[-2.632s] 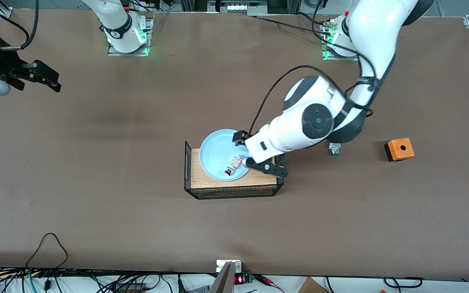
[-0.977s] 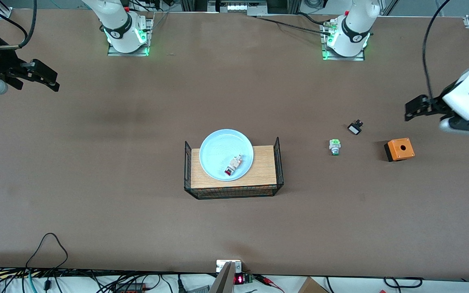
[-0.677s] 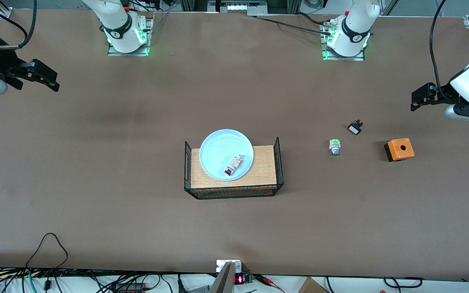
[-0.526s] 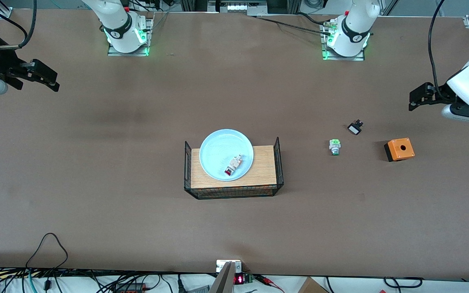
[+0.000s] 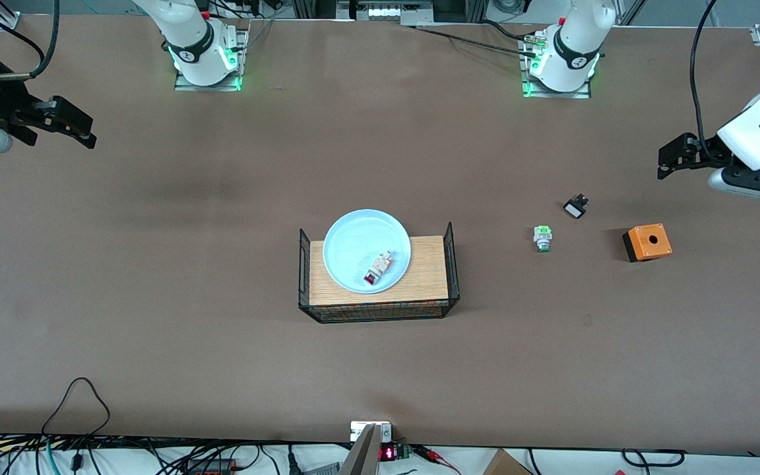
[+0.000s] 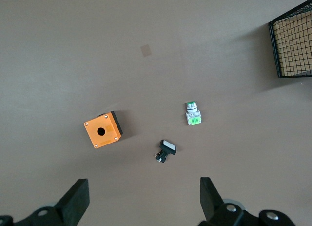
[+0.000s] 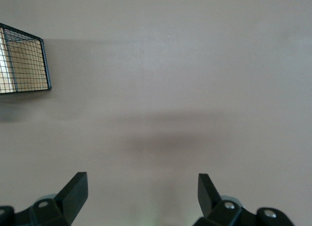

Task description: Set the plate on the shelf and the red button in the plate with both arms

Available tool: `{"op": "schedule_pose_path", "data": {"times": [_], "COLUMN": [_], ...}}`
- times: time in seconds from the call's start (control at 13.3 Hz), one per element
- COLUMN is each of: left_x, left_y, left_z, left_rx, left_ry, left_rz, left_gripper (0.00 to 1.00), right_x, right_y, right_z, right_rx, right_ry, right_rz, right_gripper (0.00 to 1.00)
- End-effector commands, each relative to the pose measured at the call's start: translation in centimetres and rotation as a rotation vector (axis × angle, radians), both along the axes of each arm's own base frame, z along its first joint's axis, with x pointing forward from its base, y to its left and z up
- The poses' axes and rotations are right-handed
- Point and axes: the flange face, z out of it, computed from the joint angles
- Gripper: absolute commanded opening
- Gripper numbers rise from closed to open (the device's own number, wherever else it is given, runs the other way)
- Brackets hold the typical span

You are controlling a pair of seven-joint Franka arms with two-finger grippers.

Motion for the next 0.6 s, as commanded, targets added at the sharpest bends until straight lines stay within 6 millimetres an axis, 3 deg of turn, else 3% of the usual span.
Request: {"op": "schedule_pose_path", "data": {"times": [0.0,0.53], "left_x": [0.25,0.88], "left_y": [-0.29,-0.37], "left_z": [0.52,0.64], "left_rx": [-0.006,-0.007], "left_ry": [0.0,0.005], "left_rz": [-0.018,-0.022], "left_gripper": [1.0,1.0], "right_x": [-0.57,-0.38], "right_y": [0.1,-0.01], "right_z": [0.5,0.58], "right_rx": [0.002,0.007], "right_ry": [-0.023,-0.028], "right_rz": [-0.013,0.002], "right_gripper": [1.0,1.0]}}
